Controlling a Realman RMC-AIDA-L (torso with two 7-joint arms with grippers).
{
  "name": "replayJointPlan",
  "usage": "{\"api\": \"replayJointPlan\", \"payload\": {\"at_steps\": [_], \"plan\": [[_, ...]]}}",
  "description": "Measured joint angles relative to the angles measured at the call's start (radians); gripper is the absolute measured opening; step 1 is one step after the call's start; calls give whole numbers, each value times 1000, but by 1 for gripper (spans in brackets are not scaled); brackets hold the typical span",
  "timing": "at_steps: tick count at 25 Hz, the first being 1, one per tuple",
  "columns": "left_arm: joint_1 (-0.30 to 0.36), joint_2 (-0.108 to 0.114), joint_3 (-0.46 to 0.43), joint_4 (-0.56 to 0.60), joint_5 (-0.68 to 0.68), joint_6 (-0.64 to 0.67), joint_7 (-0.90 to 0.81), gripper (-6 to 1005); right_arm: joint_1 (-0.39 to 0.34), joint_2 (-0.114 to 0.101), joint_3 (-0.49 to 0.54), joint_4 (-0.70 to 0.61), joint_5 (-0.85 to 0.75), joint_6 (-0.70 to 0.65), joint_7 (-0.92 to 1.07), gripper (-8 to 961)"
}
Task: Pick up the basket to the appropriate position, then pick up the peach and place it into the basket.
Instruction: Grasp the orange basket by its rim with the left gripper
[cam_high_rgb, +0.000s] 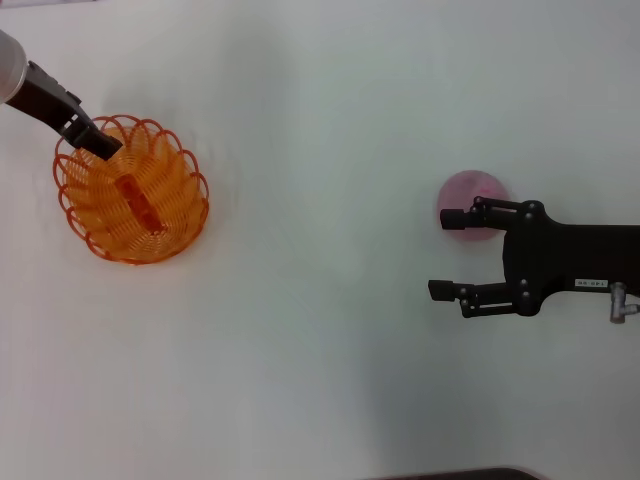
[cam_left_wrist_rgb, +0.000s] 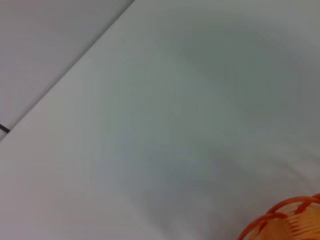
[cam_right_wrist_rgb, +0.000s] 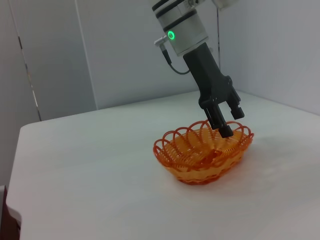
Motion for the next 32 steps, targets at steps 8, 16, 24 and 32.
{"api": "replayJointPlan", "payload": {"at_steps": [8, 16, 24, 32], "plan": [[10, -1, 36, -17, 0, -17, -4, 805, -3, 0, 0, 0, 0, -3, 0, 893], [10, -5, 37, -20, 0, -20, -9, 792, -4, 0, 0, 0, 0, -4, 0, 893], [6, -4, 38, -9, 0, -7, -22, 644, -4, 0, 0, 0, 0, -4, 0, 893], [-2, -2, 38, -9, 0, 6, -35, 259, -5, 0, 0, 0, 2, -4, 0, 893]]}}
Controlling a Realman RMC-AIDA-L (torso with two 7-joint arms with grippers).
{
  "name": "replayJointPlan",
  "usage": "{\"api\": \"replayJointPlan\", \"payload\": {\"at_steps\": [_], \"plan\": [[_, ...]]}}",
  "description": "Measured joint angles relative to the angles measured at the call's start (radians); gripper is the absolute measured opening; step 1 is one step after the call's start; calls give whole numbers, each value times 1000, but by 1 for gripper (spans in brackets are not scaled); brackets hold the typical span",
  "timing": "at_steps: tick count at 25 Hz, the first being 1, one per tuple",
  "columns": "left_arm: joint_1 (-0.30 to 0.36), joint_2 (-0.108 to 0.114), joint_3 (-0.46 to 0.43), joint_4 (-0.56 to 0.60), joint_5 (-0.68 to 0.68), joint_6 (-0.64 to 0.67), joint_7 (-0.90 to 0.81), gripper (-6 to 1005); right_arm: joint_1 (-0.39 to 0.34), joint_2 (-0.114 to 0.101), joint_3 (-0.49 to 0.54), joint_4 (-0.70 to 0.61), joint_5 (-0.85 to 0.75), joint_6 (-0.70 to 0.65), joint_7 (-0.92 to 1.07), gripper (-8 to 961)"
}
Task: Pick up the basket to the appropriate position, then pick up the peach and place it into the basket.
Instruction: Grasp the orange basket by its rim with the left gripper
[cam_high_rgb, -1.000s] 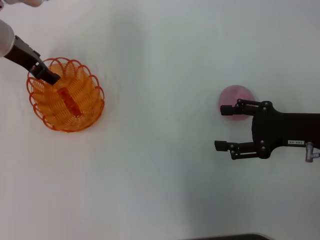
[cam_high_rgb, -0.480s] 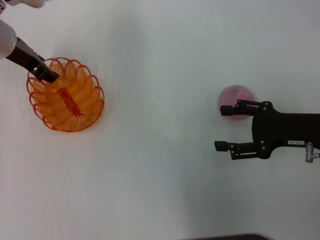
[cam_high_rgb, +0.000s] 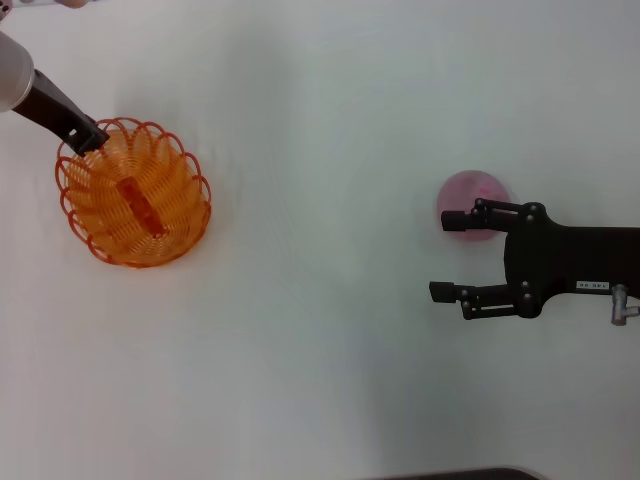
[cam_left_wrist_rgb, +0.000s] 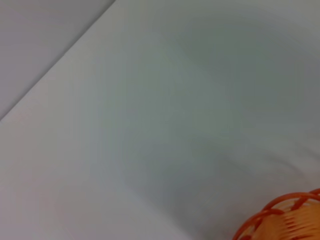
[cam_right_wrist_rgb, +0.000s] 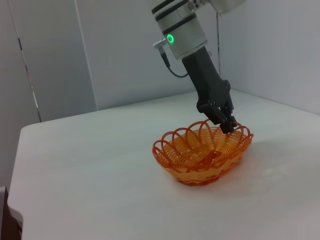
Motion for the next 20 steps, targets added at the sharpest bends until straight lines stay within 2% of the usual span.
{"api": "replayJointPlan", "payload": {"at_steps": [1, 7, 15, 20], "plan": [[0, 0, 0, 0, 0, 2, 0, 210, 0, 0, 0, 0, 0, 0, 0, 893], [0, 2, 0, 0, 0, 14, -9, 139, 5, 0, 0, 0, 0, 0, 0, 893], [-5, 3, -1, 32, 0, 104, -34, 137, 4, 0, 0, 0, 1, 0, -1, 893], [-16, 9, -14, 71, 0, 178, -119, 132, 2, 0, 0, 0, 3, 0, -4, 893]]}}
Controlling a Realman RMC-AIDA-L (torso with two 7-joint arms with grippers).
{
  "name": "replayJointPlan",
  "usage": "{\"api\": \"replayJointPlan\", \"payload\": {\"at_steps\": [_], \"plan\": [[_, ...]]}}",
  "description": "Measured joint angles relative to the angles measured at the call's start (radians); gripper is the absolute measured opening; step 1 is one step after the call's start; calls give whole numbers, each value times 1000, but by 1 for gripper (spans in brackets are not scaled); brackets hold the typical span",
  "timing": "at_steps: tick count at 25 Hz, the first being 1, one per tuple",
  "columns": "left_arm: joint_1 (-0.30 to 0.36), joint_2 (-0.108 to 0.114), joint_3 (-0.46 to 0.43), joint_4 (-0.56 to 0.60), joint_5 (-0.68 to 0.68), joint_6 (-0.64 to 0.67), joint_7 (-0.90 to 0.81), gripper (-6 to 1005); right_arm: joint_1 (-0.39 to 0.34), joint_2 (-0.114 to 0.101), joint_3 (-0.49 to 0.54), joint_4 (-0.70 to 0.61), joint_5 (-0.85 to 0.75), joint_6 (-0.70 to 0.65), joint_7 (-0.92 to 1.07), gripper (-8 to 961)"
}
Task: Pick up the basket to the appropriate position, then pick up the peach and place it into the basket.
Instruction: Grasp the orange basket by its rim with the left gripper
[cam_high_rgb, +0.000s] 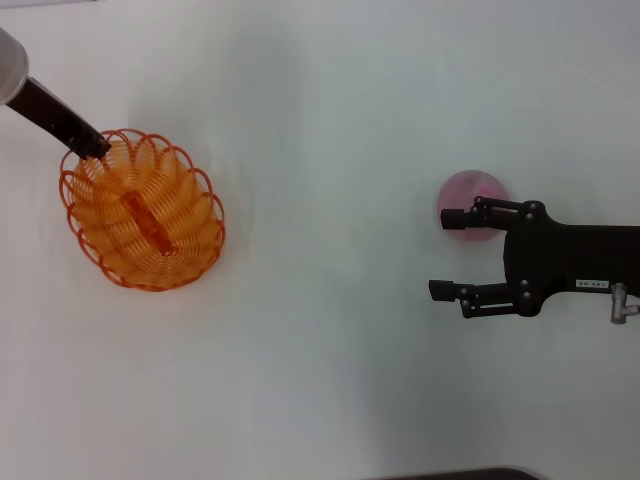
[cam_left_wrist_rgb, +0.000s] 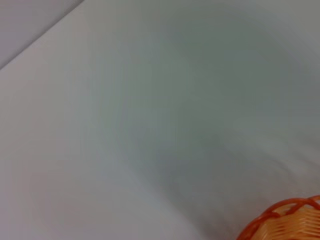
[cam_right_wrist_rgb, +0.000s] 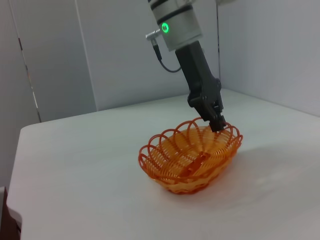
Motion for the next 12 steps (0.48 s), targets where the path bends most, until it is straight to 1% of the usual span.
{"api": "replayJointPlan", "payload": {"at_steps": [7, 9, 10, 11, 12], "plan": [[-24, 16, -14, 7, -2, 90, -108, 98, -2, 0, 0, 0, 0, 0, 1, 893], [-33, 22, -52, -2, -4, 120, -124, 84, -3, 0, 0, 0, 0, 0, 1, 893], [-44, 28, -99, -18, -4, 143, -128, 78, -3, 0, 0, 0, 0, -1, 1, 893], [-48, 31, -117, -27, -4, 151, -129, 71, -3, 0, 0, 0, 0, -2, 1, 893], [-57, 38, -156, -46, -4, 163, -130, 69, -3, 0, 0, 0, 0, -3, 1, 893]]}}
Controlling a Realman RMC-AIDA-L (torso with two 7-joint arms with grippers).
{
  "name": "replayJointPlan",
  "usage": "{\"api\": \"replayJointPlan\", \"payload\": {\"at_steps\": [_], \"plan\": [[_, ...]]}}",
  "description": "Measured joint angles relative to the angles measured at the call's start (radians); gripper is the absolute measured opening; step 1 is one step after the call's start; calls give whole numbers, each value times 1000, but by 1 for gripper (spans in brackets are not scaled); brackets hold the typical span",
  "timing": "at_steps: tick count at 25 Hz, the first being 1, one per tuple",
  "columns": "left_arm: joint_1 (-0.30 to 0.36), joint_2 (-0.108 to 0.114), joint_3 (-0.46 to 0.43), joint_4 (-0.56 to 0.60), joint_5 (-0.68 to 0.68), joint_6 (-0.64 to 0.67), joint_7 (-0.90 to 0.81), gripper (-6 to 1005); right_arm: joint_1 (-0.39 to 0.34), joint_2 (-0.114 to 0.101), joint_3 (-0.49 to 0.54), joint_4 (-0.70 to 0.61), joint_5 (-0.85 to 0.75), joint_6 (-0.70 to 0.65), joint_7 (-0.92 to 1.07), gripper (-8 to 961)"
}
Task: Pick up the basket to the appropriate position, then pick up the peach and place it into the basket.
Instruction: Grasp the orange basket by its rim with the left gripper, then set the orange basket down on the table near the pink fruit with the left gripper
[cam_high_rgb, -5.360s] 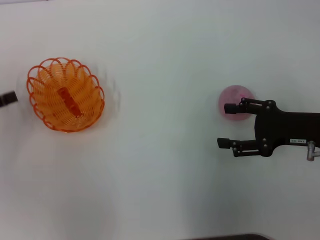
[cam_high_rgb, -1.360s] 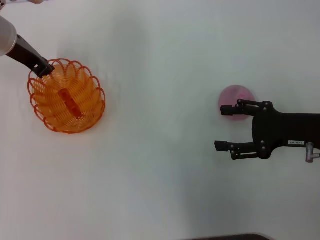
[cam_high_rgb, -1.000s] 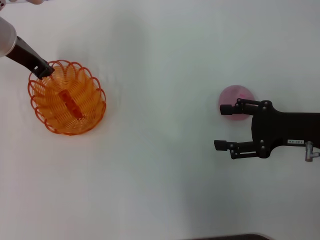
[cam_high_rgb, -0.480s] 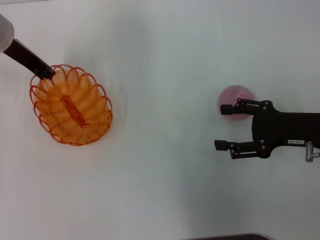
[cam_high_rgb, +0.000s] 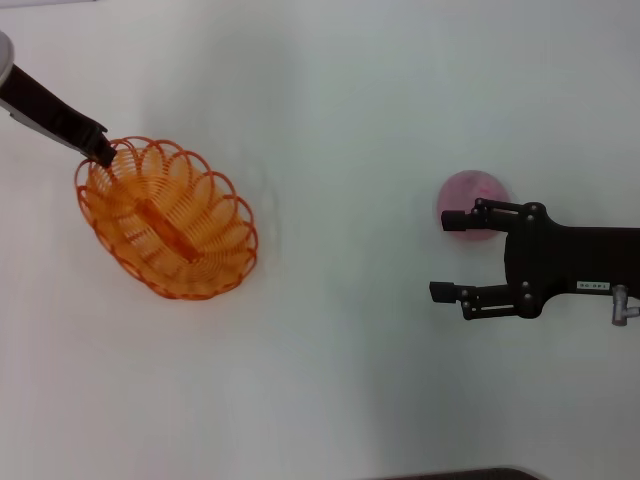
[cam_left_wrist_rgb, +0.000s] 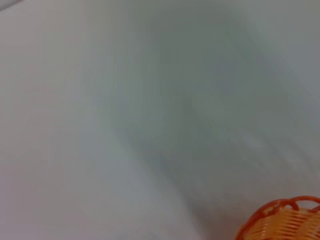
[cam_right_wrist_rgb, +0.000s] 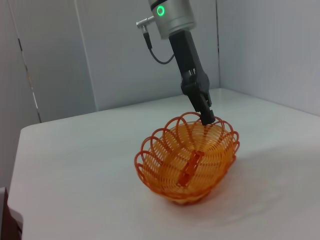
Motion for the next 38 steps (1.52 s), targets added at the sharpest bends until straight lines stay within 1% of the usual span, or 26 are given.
{"api": "replayJointPlan", "payload": {"at_steps": [2, 4, 8, 10, 13, 19, 23, 26, 29, 33, 35, 38], "plan": [[-4, 11, -41, -20, 1, 7, -10, 66, 0, 0, 0, 0, 0, -1, -2, 893], [9, 15, -51, -23, 0, 13, -25, 63, 0, 0, 0, 0, 0, -1, -3, 893], [25, 12, -55, -21, -6, 28, -41, 54, 4, 0, 0, 0, 0, -1, -3, 893], [35, 8, -76, -20, -11, 40, -47, 50, 5, 0, 0, 0, 0, -1, -4, 893], [45, 6, -137, -20, -26, 63, -47, 50, 6, 0, 0, 0, 0, -1, -4, 893], [70, 13, -262, -22, -61, 130, -51, 49, 4, 0, 1, 0, 1, -2, -4, 893], [97, 7, -297, -19, -73, 141, -74, 49, 4, 0, 2, 0, 2, -3, -1, 893], [130, -10, -300, 3, -104, 141, -97, 48, 4, 0, 2, 0, 2, -4, -1, 893], [176, -45, -299, 65, -131, 142, -120, 48, 3, 0, 4, 0, 2, -4, 0, 893], [225, -103, -295, 177, -139, 158, -136, 49, 6, 0, 11, 0, 2, -1, -1, 893], [244, -124, -297, 208, -149, 170, -138, 49, 7, 0, 19, 0, 2, 0, -2, 893], [269, -137, -299, 220, -176, 175, -141, 48, 9, 0, 31, 0, 2, 0, -3, 893]]}}
